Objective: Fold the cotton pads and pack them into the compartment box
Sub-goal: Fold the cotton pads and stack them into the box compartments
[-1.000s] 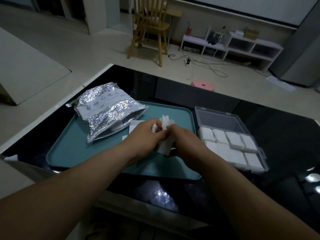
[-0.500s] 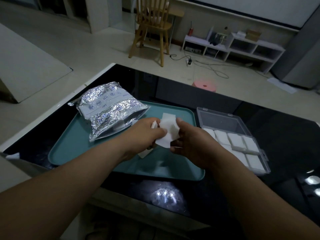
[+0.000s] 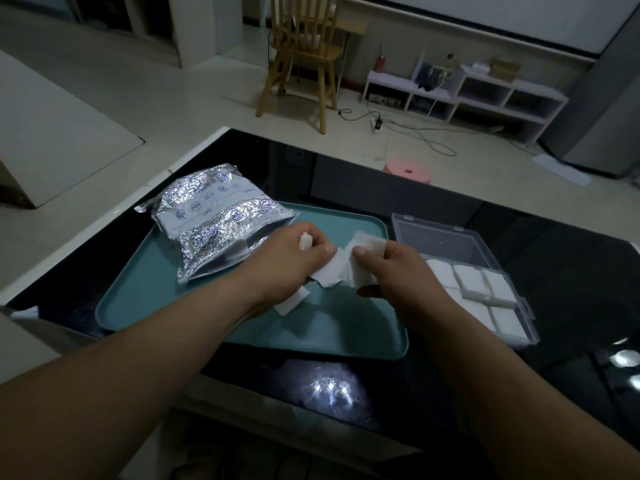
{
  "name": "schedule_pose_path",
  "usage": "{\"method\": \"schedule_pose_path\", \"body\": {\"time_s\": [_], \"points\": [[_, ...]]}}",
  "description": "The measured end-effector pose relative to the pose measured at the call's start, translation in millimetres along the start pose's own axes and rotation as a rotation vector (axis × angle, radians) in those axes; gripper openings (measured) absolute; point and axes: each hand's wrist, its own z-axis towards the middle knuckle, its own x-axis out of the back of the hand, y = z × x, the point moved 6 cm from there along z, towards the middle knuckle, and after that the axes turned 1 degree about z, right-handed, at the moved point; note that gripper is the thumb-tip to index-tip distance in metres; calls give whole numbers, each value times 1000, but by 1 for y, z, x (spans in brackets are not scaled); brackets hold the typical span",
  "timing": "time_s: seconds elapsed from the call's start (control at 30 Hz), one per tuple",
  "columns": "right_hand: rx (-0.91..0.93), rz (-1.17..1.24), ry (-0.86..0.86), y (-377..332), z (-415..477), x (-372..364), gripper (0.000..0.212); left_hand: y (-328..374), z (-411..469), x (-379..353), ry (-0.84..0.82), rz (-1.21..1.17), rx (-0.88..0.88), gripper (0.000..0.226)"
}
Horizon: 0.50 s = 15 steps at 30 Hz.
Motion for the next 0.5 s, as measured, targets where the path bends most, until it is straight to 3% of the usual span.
{"method": "schedule_pose_path", "body": {"time_s": [0.1, 0.23, 0.33, 0.43, 0.5], "points": [[6, 18, -85, -3, -8, -15, 15, 1, -1, -5, 42, -104, 9, 18], [-174, 380, -116, 1, -16, -42, 43, 1, -7, -9, 168, 97, 11, 23], [-109, 330, -153, -2, -16, -50, 30, -2, -8, -4, 249, 147, 3, 22], [-97, 384, -141, -6, -16, -46, 16, -7, -5, 3, 215, -278, 141, 35], [-92, 441, -177, -8, -16, -45, 12, -5, -5, -6, 22, -593, 274, 44]]}}
